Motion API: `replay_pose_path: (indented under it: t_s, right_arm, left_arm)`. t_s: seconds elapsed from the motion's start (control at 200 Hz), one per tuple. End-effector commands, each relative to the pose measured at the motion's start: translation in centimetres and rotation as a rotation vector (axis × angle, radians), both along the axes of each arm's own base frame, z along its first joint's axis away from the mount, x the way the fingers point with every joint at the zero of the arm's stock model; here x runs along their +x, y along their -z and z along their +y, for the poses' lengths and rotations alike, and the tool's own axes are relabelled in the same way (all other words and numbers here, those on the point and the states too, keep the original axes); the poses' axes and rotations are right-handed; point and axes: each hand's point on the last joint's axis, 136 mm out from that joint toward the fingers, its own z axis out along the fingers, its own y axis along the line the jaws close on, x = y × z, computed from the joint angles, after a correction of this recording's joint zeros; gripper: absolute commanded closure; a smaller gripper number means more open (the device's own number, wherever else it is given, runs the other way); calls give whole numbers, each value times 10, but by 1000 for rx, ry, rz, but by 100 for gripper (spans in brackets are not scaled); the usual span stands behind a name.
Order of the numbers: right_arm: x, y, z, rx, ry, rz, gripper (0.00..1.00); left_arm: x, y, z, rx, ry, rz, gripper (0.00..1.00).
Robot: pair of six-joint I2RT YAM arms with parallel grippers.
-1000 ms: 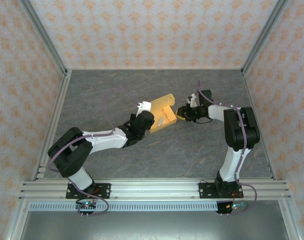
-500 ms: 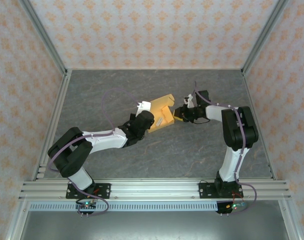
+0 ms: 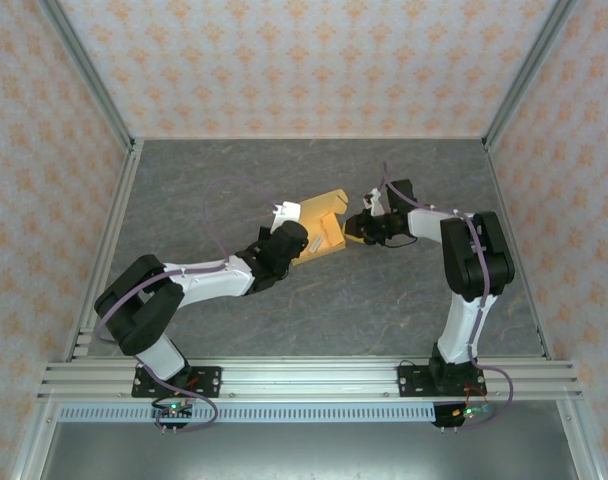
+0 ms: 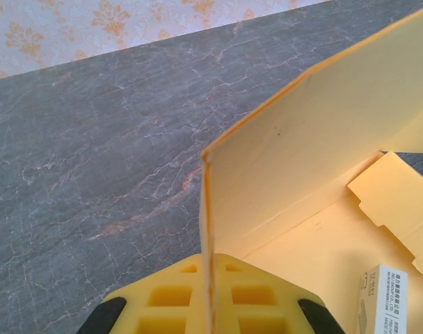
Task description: Fold the paper box
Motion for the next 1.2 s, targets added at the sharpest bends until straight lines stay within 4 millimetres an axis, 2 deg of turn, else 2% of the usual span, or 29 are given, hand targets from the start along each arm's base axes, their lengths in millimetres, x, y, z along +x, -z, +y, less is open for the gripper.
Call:
replay_pose_path:
  t_s: [0.0, 0.16, 0.806, 0.991, 1.191]
  right_arm:
    - [-12, 15, 11, -7, -35, 53, 73]
    - [-6, 6, 18, 55, -16, 37, 73]
    - [0, -2, 22, 102, 7, 37, 69]
    - [1, -6, 25, 140, 13, 37, 74]
    - [-1, -6, 27, 158, 2, 42, 73]
  left_arm:
    - [-3, -9, -4, -23, 13, -8, 100]
    - [-3, -7, -4, -20, 13, -3, 100]
    - [-3, -8, -4, -19, 12, -3, 100]
    - [-3, -8, -4, -19, 14, -1, 100]
    - [-3, -8, -4, -18, 13, 1, 100]
